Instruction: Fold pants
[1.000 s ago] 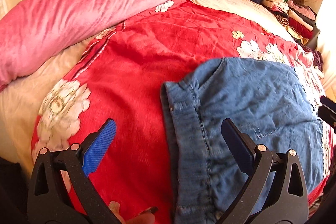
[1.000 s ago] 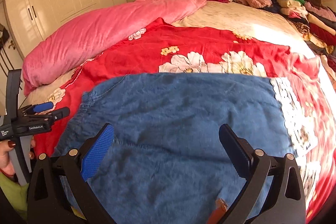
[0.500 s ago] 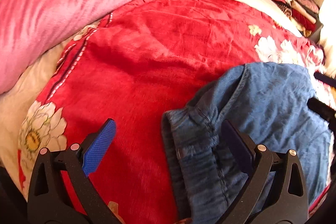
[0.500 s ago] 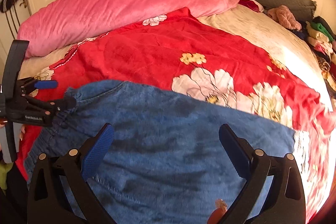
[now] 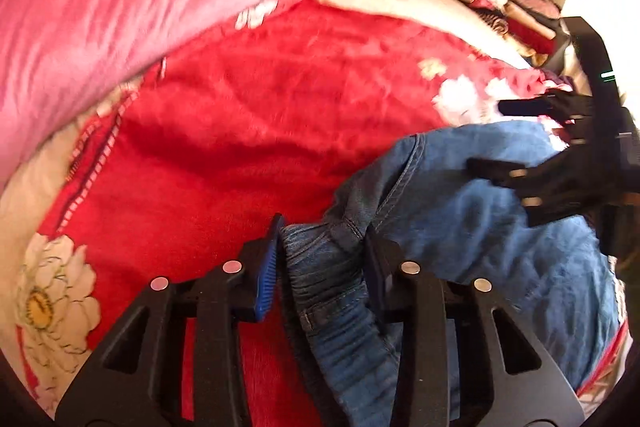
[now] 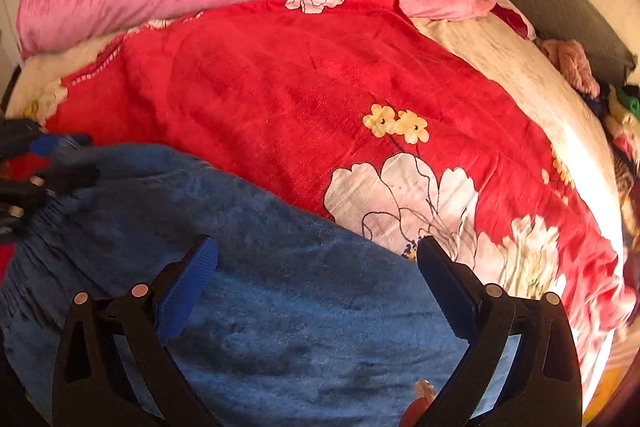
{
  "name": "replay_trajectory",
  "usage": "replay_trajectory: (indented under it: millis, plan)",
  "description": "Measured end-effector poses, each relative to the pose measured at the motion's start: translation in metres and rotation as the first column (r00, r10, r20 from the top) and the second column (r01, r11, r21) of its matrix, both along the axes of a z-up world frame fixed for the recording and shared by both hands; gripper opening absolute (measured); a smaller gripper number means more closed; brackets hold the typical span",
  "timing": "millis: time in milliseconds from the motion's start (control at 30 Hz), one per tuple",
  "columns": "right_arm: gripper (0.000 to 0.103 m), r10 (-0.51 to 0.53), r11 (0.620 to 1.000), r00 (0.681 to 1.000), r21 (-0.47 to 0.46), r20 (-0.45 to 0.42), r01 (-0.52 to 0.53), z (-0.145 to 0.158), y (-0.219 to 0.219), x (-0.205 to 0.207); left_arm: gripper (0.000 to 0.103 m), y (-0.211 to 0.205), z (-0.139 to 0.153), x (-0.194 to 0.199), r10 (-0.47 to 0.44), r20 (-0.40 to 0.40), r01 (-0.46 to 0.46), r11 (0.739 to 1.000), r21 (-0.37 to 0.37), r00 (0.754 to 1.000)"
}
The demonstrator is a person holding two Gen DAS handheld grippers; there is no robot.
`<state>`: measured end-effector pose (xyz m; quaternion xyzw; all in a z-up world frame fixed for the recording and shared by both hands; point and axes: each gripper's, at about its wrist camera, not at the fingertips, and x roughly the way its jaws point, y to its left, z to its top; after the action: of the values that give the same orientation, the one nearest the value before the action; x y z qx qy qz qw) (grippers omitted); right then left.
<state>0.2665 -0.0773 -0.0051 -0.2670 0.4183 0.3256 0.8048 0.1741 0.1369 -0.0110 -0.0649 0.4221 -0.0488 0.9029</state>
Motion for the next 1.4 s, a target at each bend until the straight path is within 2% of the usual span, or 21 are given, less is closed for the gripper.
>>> replay_trajectory:
  millis: [133,167,200,233,300,367,433,500,667,767,1000,1133,1400]
  plan:
    - [0.098,0.047,0.999,0.998,0.0,0.037,-0.047,-0.001,0.002,-0.003,0.027,-0.003,0.012,-0.018,-0.019,0.048,0.019,1.0,0.002,0.999]
    - [0.095,0.06,0.998,0.997,-0.009,0.045,-0.059,-0.002,0.004,-0.004,0.026,-0.004,0.014,-0.022,-0.021,0.052,0.022,1.0,-0.002,0.998]
    - [0.082,0.074,0.997,0.996,-0.012,0.039,-0.074,-0.004,0.006,-0.006,0.026,-0.005,0.014,-0.025,-0.023,0.054,0.024,1.0,-0.005,0.998]
    - [0.073,0.094,0.996,0.995,-0.01,0.022,-0.094,-0.006,0.008,-0.008,0.026,-0.006,0.015,-0.028,-0.026,0.057,0.026,1.0,-0.007,0.998]
    - [0.043,0.129,0.992,0.992,-0.009,0.007,-0.129,-0.01,0.013,-0.014,0.025,-0.006,0.015,-0.031,-0.03,0.058,0.03,0.999,-0.011,0.998]
    - [0.027,0.148,0.989,0.989,0.005,0.013,-0.148,-0.009,0.013,-0.024,0.025,-0.006,0.015,-0.032,-0.029,0.057,0.03,0.999,-0.012,0.998]
    - [0.019,0.123,0.992,0.991,0.01,0.045,-0.124,-0.005,0.009,-0.035,0.025,-0.003,0.015,-0.032,-0.025,0.056,0.026,1.0,-0.015,0.998]
    - [0.014,0.105,0.992,0.993,0.065,0.045,-0.108,0.004,-0.002,-0.047,0.025,0.0,0.015,-0.037,-0.02,0.057,0.021,1.0,-0.02,0.998]
    - [0.011,0.059,0.972,0.998,0.226,0.035,-0.065,0.034,-0.041,-0.08,0.025,-0.001,0.022,-0.048,-0.035,0.076,0.037,0.999,-0.024,0.996]
    - [0.01,0.048,0.956,0.998,0.287,0.036,-0.056,0.049,-0.06,-0.104,0.025,-0.009,0.028,-0.059,-0.055,0.096,0.056,0.998,-0.009,0.994]
    - [0.01,0.067,0.933,0.997,0.352,0.04,-0.077,0.061,-0.092,-0.169,0.025,-0.023,0.038,-0.097,-0.101,0.133,0.101,0.995,0.006,0.986]
    - [0.01,0.093,0.924,0.996,0.372,0.009,-0.09,0.058,-0.105,-0.205,0.025,-0.029,0.041,-0.121,-0.13,0.148,0.128,0.991,0.022,0.98]
    - [0.01,0.176,0.922,0.984,0.357,-0.04,-0.151,0.043,-0.113,-0.268,0.026,-0.038,0.023,-0.162,-0.181,0.097,0.178,0.983,0.035,0.979]
